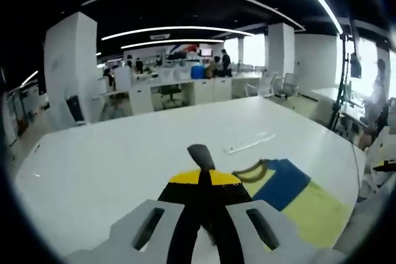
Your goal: Fold the garment on the visible template until the final outline fits inside the template.
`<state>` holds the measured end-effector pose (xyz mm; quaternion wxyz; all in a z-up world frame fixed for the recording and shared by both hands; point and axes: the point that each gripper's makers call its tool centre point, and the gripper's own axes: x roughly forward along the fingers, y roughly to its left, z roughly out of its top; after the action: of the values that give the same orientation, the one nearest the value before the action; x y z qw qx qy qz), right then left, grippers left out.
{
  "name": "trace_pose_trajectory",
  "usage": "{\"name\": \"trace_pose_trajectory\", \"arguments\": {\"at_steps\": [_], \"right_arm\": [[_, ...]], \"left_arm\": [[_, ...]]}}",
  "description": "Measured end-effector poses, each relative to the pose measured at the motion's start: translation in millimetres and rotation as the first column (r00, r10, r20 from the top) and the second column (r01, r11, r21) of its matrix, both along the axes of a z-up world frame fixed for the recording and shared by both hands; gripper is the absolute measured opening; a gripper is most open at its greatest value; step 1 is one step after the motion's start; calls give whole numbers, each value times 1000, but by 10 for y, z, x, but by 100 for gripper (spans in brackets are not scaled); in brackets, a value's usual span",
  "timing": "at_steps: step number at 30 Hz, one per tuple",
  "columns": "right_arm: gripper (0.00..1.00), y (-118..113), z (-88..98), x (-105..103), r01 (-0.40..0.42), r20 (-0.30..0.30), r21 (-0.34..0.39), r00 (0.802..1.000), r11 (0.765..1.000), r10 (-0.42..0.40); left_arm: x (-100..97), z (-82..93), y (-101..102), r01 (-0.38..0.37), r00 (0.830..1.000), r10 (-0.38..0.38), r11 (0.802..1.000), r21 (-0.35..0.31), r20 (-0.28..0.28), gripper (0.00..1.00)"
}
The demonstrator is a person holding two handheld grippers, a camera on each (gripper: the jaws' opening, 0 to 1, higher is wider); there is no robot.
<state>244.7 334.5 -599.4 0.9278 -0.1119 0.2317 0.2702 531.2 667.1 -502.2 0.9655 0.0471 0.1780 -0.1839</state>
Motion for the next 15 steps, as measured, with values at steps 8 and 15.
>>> {"name": "trace_pose_trajectory", "arguments": {"at_steps": [8,15], "right_arm": [[100,-34,42,28,26,17,26,1000,999,-27],[100,-66,17,15,41,13,42,999,998,-41]], "left_arm": [[71,21,-362,59,998,-59,998,-5,-3,0],[77,87,-661,105,994,-105,994,-16,4,0]]}}
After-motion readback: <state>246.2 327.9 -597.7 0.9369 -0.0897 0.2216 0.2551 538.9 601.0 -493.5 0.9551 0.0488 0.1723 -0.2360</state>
